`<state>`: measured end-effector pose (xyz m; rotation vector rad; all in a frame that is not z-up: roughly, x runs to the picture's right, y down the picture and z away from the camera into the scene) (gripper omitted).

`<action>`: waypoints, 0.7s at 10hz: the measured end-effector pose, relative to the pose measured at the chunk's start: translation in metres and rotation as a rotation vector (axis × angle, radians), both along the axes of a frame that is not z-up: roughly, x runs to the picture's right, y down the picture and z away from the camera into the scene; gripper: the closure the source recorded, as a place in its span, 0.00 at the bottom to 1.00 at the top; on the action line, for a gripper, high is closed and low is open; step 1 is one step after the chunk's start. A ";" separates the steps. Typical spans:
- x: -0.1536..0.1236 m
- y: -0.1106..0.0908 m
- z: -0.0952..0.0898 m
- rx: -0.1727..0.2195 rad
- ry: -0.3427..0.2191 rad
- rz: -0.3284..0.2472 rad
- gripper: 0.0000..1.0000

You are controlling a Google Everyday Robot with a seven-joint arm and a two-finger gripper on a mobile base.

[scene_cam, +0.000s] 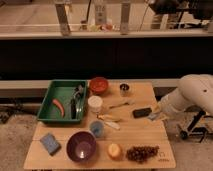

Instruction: Place towel in table surface

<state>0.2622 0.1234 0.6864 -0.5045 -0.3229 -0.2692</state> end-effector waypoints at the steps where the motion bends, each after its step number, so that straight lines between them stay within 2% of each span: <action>1: 0.000 0.001 0.001 -0.003 0.006 -0.006 1.00; 3: -0.004 0.005 0.010 -0.019 0.009 -0.015 1.00; 5: -0.006 0.012 0.027 -0.043 0.014 -0.024 1.00; 7: -0.005 0.027 0.054 -0.078 0.030 -0.030 1.00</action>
